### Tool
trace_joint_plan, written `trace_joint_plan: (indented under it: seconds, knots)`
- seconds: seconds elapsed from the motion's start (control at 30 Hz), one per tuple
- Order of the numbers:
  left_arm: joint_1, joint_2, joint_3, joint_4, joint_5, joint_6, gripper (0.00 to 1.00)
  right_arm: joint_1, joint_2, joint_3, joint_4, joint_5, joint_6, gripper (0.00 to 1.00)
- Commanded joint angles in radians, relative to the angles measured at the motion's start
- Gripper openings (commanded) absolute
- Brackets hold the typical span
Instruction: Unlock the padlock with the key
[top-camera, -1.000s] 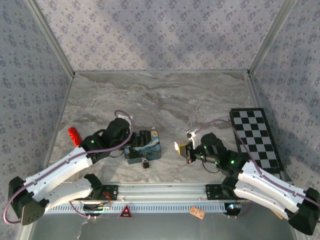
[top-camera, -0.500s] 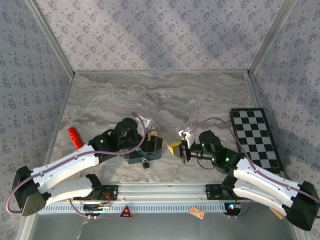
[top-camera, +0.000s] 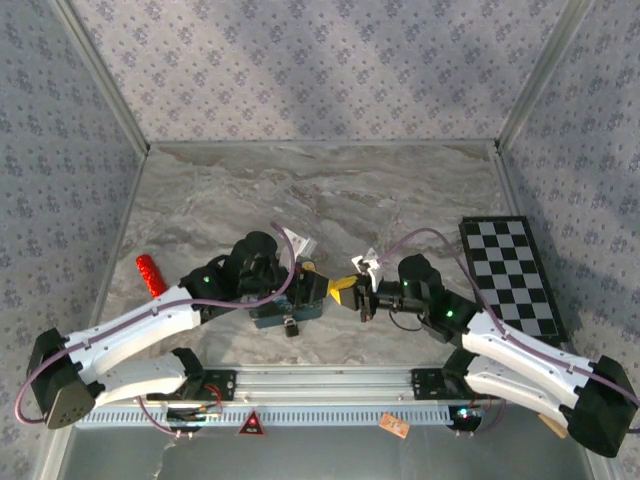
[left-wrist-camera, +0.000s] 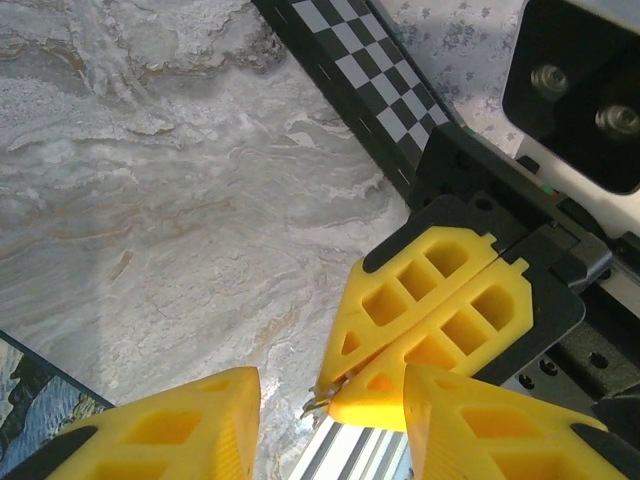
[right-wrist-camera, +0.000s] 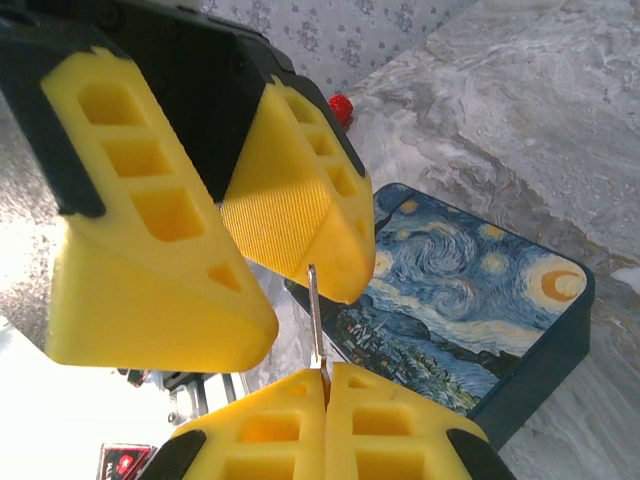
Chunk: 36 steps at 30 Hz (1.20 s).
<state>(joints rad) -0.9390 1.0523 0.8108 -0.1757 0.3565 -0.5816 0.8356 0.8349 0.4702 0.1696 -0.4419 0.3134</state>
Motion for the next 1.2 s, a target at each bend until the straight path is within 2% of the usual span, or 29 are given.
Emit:
trace_joint_plan:
  seconds: [0.0, 0.27, 0.37, 0.57, 0.7, 0.8, 0.87, 1.0, 1.17]
  knots:
    - [-0.008, -0.003, 0.034, 0.02, 0.039, 0.025, 0.41, -0.014, -0.003, 0.023, 0.044, -0.049, -0.007, 0.0]
    - [-0.007, -0.014, 0.028, 0.038, 0.065, 0.023, 0.19, -0.031, -0.003, 0.007, 0.068, -0.075, 0.014, 0.0]
    - [-0.007, -0.015, 0.027, 0.039, 0.065, 0.023, 0.17, -0.036, -0.003, 0.002, 0.074, -0.081, 0.018, 0.0]
    - [-0.007, -0.011, 0.027, 0.053, 0.069, 0.012, 0.05, -0.037, -0.002, -0.001, 0.082, -0.087, 0.021, 0.0]
    - [-0.007, -0.012, 0.025, 0.058, 0.052, 0.004, 0.0, -0.037, -0.005, 0.002, 0.061, -0.073, 0.013, 0.0]
    - [-0.008, -0.011, 0.025, 0.062, 0.048, 0.001, 0.01, -0.037, -0.005, 0.004, 0.056, -0.078, 0.008, 0.0]
    - [-0.008, -0.009, 0.029, 0.054, 0.05, 0.003, 0.13, -0.037, -0.002, 0.008, 0.052, -0.093, 0.009, 0.0]
    - [-0.007, -0.012, 0.024, 0.051, 0.041, 0.009, 0.2, -0.038, 0.003, 0.011, 0.046, -0.118, 0.004, 0.0]
    - [-0.007, -0.016, 0.022, 0.049, 0.039, 0.011, 0.18, -0.037, 0.004, 0.008, 0.037, -0.124, -0.002, 0.0]
